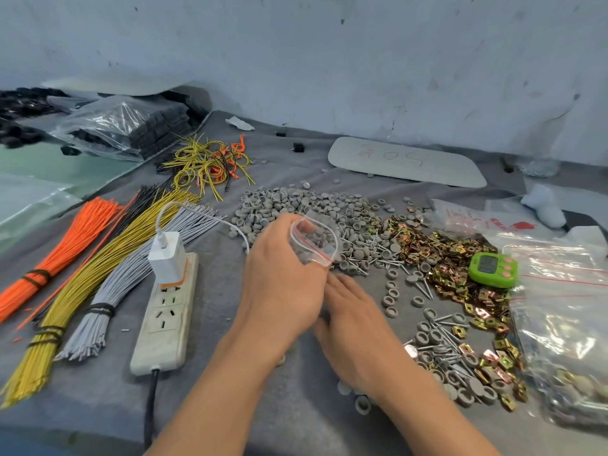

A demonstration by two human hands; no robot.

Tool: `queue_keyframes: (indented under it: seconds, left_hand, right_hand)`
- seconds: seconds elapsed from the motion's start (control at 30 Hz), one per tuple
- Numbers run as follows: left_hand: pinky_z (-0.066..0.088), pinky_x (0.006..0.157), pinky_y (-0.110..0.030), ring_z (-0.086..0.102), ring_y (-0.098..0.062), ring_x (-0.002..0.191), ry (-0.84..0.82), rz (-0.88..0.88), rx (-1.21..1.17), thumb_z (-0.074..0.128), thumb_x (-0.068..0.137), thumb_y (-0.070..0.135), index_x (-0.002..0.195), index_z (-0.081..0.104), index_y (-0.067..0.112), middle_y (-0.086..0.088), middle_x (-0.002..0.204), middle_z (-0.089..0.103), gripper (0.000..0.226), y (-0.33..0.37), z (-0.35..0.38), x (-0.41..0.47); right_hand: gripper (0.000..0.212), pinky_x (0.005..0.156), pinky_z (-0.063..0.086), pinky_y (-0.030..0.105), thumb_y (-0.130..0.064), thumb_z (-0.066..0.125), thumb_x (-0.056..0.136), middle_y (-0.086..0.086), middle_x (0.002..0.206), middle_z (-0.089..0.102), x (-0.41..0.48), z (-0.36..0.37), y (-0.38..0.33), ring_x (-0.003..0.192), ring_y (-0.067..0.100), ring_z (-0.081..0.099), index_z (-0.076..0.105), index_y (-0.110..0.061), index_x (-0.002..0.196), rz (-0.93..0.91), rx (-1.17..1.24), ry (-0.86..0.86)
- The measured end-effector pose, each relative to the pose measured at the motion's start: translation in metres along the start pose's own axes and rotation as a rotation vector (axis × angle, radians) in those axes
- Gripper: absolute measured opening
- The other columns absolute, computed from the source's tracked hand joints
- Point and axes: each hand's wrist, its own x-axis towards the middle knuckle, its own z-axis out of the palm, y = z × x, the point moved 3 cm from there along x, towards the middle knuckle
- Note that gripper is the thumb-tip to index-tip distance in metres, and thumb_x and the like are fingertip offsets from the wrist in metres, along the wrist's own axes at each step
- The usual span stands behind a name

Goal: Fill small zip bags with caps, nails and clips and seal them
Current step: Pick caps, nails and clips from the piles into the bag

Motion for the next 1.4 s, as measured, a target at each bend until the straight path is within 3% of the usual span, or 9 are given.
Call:
queue_keyframes:
  seconds: [0.1, 0.23, 0.37, 0.6, 0.67, 0.87, 1.1, 1.3, 1.4]
  left_hand:
    - [0.038, 0.069, -0.006, 0.053, -0.002, 0.088, 0.000, -0.007, -0.010, 0.078, 0.084, 0.027, 0.096, 0.057, 0.037, 0.021, 0.096, 0.061, 0.026, 0.000, 0.000, 0.000]
    - [0.035, 0.065, -0.013, 0.052, -0.005, 0.089, -0.003, -0.018, 0.033, 0.078, 0.084, 0.027, 0.095, 0.057, 0.037, 0.021, 0.092, 0.059, 0.026, -0.002, 0.000, 0.000]
    - [0.034, 0.064, -0.017, 0.050, -0.006, 0.088, -0.016, -0.021, 0.073, 0.076, 0.086, 0.027, 0.098, 0.058, 0.034, 0.019, 0.096, 0.059, 0.023, -0.006, -0.004, 0.004]
    - [0.029, 0.074, -0.022, 0.048, -0.009, 0.094, -0.088, 0.058, 0.155, 0.074, 0.085, 0.026, 0.100, 0.057, 0.035, 0.016, 0.102, 0.055, 0.024, -0.005, -0.001, -0.002]
    - [0.032, 0.079, -0.026, 0.049, -0.012, 0.100, -0.117, 0.095, 0.235, 0.074, 0.083, 0.024, 0.104, 0.056, 0.033, 0.015, 0.104, 0.052, 0.028, -0.004, 0.004, -0.006]
    - [0.037, 0.072, -0.027, 0.055, -0.012, 0.096, -0.263, 0.197, 0.197, 0.063, 0.081, 0.021, 0.097, 0.061, 0.029, 0.014, 0.100, 0.057, 0.018, 0.004, 0.013, -0.012]
    - [0.050, 0.086, -0.036, 0.061, -0.010, 0.098, -0.299, 0.123, 0.079, 0.066, 0.078, 0.021, 0.102, 0.069, 0.028, 0.013, 0.105, 0.065, 0.025, 0.003, 0.008, -0.014]
    - [0.049, 0.085, -0.029, 0.063, -0.010, 0.100, -0.173, -0.073, 0.108, 0.085, 0.076, 0.025, 0.101, 0.066, 0.036, 0.016, 0.107, 0.066, 0.033, -0.005, 0.002, -0.005]
    - [0.037, 0.078, -0.024, 0.058, -0.011, 0.097, -0.024, -0.123, 0.116, 0.080, 0.079, 0.025, 0.102, 0.062, 0.036, 0.015, 0.110, 0.064, 0.032, -0.010, -0.008, -0.001]
  right_hand:
    - [0.046, 0.118, 0.027, 0.038, -0.035, 0.049, 0.105, -0.009, 0.157, 0.042, 0.005, 0.012, 0.001, 0.144, 0.017, 0.035, 0.043, -0.029, 0.150, -0.009, -0.050, -0.030]
    - [0.016, 0.082, 0.034, 0.034, -0.016, 0.059, 0.091, -0.005, 0.106, 0.062, 0.008, 0.004, 0.000, 0.105, 0.023, 0.055, 0.049, -0.029, 0.094, 0.040, -0.112, 0.036]
    - [0.037, 0.082, 0.049, 0.039, -0.001, 0.056, 0.080, -0.002, 0.102, 0.066, 0.010, -0.001, 0.001, 0.100, 0.027, 0.061, 0.069, -0.026, 0.106, 0.104, -0.074, 0.053]
    - [0.019, 0.070, 0.044, 0.008, -0.014, 0.069, 0.095, -0.020, 0.085, 0.070, -0.008, -0.044, -0.005, 0.082, -0.004, 0.064, 0.074, -0.032, 0.100, 0.206, 0.450, 0.635]
    - [0.017, 0.062, 0.048, 0.013, -0.015, 0.076, 0.088, -0.015, 0.081, 0.073, -0.012, -0.057, -0.006, 0.071, -0.001, 0.066, 0.071, -0.031, 0.091, 0.230, 0.669, 0.717]
    - [0.022, 0.075, 0.061, 0.041, -0.006, 0.080, 0.077, -0.016, 0.077, 0.077, -0.006, -0.055, -0.023, 0.076, 0.005, 0.074, 0.075, -0.027, 0.077, 0.220, 0.707, 0.517]
    - [0.019, 0.076, 0.058, 0.030, -0.032, 0.079, 0.085, -0.032, 0.077, 0.073, 0.001, -0.050, -0.020, 0.077, -0.004, 0.070, 0.078, -0.051, 0.085, 0.222, 0.511, 0.434]
    - [0.021, 0.062, 0.058, 0.026, -0.017, 0.070, 0.091, -0.014, 0.078, 0.077, 0.001, -0.062, -0.003, 0.069, 0.005, 0.069, 0.082, -0.033, 0.083, 0.232, 0.829, 0.700]
    - [0.030, 0.077, 0.063, 0.034, -0.012, 0.063, 0.095, -0.021, 0.093, 0.077, 0.007, -0.051, 0.009, 0.077, 0.001, 0.069, 0.080, -0.036, 0.100, 0.341, 0.567, 0.509]
